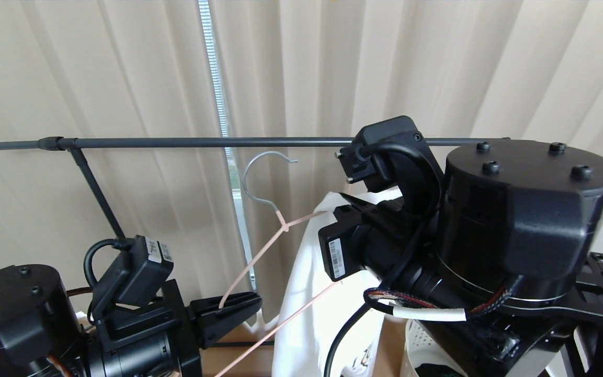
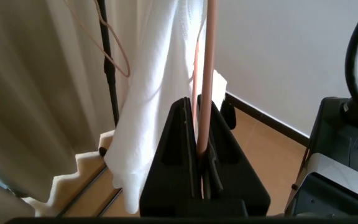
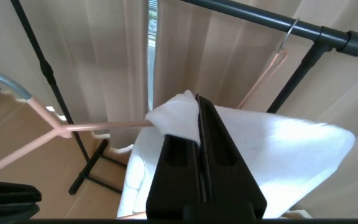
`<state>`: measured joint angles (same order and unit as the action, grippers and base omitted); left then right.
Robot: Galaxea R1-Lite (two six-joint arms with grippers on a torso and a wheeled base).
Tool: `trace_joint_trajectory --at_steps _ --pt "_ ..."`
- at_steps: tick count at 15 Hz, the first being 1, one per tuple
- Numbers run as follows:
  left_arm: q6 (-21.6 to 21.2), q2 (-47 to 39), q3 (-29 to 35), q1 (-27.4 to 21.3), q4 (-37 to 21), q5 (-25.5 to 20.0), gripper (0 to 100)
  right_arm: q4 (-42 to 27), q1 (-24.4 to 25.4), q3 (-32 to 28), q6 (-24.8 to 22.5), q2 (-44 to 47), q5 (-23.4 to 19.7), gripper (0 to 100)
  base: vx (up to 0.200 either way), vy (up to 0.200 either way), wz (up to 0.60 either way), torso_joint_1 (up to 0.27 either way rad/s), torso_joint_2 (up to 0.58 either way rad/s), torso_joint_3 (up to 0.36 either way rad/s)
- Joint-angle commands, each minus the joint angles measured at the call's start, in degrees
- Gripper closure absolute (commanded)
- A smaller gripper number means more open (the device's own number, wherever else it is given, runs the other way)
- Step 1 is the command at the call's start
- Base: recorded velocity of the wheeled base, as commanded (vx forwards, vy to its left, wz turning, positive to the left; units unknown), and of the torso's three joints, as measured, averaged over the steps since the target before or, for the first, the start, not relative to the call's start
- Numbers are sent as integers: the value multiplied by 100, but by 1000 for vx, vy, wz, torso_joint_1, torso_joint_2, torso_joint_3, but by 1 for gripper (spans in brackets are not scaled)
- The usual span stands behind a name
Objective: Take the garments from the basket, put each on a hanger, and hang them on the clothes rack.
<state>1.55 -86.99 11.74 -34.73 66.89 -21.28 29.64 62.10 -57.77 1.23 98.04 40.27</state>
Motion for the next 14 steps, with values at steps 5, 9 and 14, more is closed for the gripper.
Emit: trace_joint_trajectory --at_steps 5,9,14 --pt "-14 -125 -31 -51 26 2 100 25 382 -24 105 22 -19 100 0 0 0 0 0 0" --pt "-14 -187 -31 -139 26 2 100 42 452 -103 237 119 -19 100 0 0 0 0 0 0" --pt "-14 -178 -31 -139 35 2 100 42 443 -191 395 198 -19 100 0 0 0 0 0 0"
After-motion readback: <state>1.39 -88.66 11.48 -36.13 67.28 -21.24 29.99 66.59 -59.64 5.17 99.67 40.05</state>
